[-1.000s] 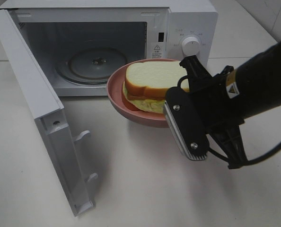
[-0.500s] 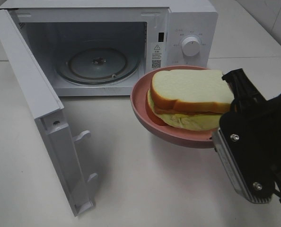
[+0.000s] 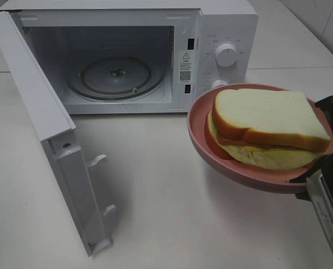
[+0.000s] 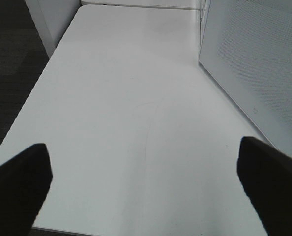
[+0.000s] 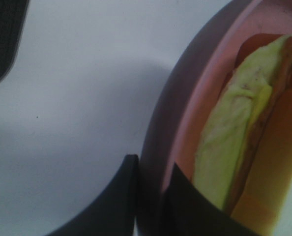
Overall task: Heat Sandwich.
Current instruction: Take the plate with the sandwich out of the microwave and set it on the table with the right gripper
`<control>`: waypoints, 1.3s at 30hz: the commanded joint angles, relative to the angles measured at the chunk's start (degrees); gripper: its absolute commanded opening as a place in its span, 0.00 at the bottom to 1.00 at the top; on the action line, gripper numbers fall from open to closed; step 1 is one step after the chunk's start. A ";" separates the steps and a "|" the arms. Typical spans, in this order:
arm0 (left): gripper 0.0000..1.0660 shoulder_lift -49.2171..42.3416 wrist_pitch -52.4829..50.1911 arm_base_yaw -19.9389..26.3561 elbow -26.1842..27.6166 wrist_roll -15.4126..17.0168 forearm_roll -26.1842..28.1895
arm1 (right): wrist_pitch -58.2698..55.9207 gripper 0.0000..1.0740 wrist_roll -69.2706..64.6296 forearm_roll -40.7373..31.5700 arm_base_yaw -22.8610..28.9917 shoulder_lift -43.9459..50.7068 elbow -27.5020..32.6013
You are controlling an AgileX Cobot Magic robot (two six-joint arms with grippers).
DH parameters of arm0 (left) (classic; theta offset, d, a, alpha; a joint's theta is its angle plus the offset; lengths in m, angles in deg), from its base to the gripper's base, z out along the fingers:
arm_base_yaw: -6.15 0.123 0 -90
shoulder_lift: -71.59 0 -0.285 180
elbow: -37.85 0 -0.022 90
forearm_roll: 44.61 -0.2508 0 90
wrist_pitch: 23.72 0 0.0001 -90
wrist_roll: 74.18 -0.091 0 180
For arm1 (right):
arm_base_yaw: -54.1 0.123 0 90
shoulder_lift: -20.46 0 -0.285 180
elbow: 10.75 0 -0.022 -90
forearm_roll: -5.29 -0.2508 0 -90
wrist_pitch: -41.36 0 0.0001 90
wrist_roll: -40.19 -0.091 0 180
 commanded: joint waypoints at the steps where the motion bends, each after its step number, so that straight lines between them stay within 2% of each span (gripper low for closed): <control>1: 0.92 -0.92 -0.86 0.29 -0.11 0.00 0.29 | -0.17 0.00 -5.10 4.47 -0.17 0.63 -0.06; 4: 0.92 -0.92 -0.86 0.29 -0.11 0.00 0.29 | -1.26 0.00 -13.75 10.54 -0.17 0.63 -0.06; 13: 0.92 -0.92 -0.86 0.29 -0.11 0.00 0.29 | -3.78 0.00 -33.29 19.42 -0.17 0.63 -0.06; 29: 0.92 -0.92 -0.86 0.29 -0.11 0.00 0.29 | -16.33 0.00 -58.27 29.85 -0.17 0.46 -0.11; 39: 0.92 -0.92 -0.86 0.29 -0.11 0.00 0.29 | -20.57 0.00 -74.31 33.00 -0.17 -7.33 -0.34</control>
